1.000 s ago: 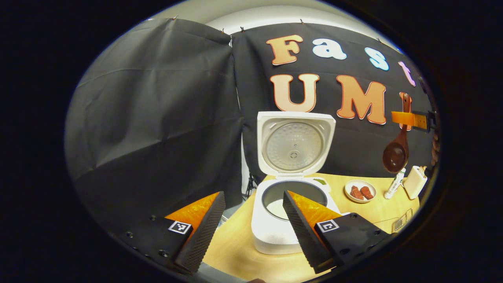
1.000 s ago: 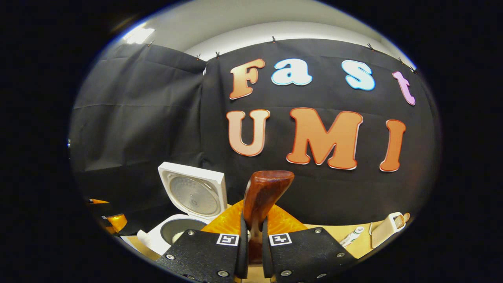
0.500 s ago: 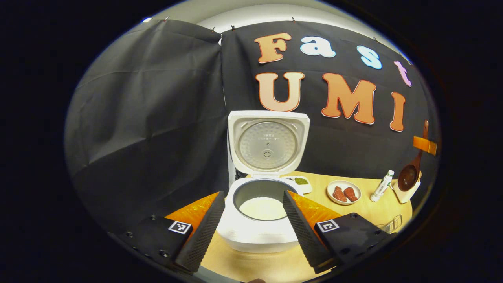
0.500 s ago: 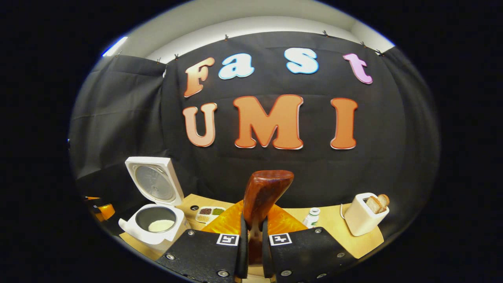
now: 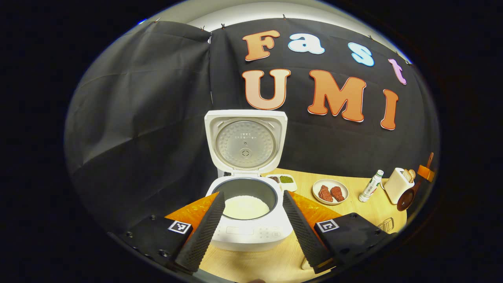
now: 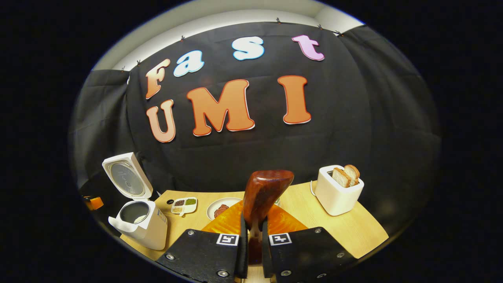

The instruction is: Close the left gripper, press the button to open the rice cooker; take a wooden spoon from the chopstick holder with the right hand, scoop a spoonful of rice and pour it into the rice cooker, then put the wooden spoon back into the chopstick holder.

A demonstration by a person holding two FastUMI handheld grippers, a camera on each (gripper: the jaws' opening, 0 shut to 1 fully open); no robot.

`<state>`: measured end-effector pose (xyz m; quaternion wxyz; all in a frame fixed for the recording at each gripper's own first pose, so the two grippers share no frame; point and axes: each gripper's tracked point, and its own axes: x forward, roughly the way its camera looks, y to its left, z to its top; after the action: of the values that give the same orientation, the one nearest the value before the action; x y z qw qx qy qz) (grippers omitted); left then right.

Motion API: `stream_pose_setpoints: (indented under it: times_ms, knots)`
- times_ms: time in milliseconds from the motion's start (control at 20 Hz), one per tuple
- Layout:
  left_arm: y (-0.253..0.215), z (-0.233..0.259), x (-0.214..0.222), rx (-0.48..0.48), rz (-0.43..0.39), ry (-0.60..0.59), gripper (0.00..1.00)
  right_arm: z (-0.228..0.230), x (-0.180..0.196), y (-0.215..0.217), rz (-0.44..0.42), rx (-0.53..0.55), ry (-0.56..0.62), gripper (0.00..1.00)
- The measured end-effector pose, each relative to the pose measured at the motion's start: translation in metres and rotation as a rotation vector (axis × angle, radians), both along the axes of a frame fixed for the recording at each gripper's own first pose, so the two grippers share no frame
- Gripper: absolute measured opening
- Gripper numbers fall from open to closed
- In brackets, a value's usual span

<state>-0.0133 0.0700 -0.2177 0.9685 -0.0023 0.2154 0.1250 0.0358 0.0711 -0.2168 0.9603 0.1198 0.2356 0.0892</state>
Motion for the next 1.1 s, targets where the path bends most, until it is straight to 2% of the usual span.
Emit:
stream_pose_setpoints:
  times_ms: [350, 400, 600, 650, 900, 1100]
  knots:
    - [-0.023, 0.006, 0.007, 0.040, -0.031, 0.003, 1.00, -0.061, -0.017, -0.049, -0.104, 0.032, 0.113, 0.14]
    - [-0.027, 0.006, 0.009, 0.035, -0.037, 0.004, 0.96, -0.070, -0.018, -0.051, -0.112, 0.035, 0.126, 0.14]
    - [-0.025, 0.000, 0.008, 0.044, -0.024, 0.029, 0.96, -0.092, -0.028, -0.053, -0.123, 0.107, 0.123, 0.14]
    - [-0.023, 0.001, 0.008, 0.051, -0.019, 0.029, 1.00, -0.101, -0.030, -0.056, -0.131, 0.117, 0.133, 0.14]
    - [-0.024, 0.008, 0.008, 0.105, -0.017, 0.029, 1.00, -0.149, -0.039, -0.062, -0.152, 0.150, 0.212, 0.16]
    - [-0.039, 0.008, 0.009, 0.117, -0.049, 0.044, 0.96, -0.165, -0.038, -0.064, -0.152, 0.197, 0.209, 0.15]
